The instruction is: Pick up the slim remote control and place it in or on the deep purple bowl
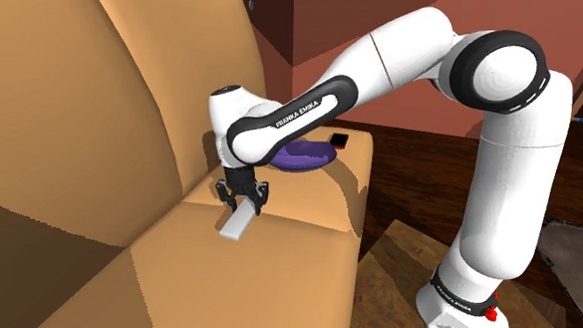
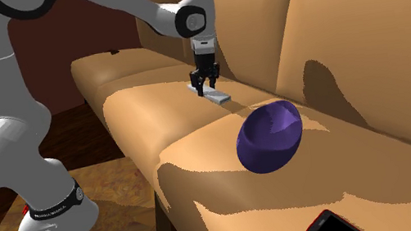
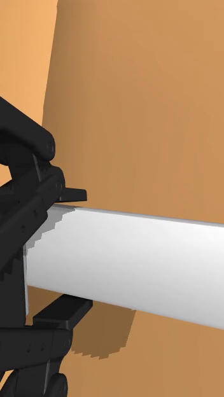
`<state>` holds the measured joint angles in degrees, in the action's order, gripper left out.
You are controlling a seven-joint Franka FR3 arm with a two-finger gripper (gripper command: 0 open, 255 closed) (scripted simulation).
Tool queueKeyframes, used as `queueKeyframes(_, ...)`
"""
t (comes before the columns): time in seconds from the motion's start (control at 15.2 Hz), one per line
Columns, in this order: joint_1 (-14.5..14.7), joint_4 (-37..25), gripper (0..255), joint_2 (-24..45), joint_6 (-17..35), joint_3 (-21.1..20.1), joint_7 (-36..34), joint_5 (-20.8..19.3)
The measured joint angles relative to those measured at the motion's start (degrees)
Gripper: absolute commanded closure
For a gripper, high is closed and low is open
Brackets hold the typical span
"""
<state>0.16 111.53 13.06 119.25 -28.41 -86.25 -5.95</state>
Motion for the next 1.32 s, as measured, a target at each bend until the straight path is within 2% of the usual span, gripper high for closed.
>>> queueKeyframes(1.32,-0.64,-9.93,255,-4.82,-14.11,-0.61,1.90,2.87)
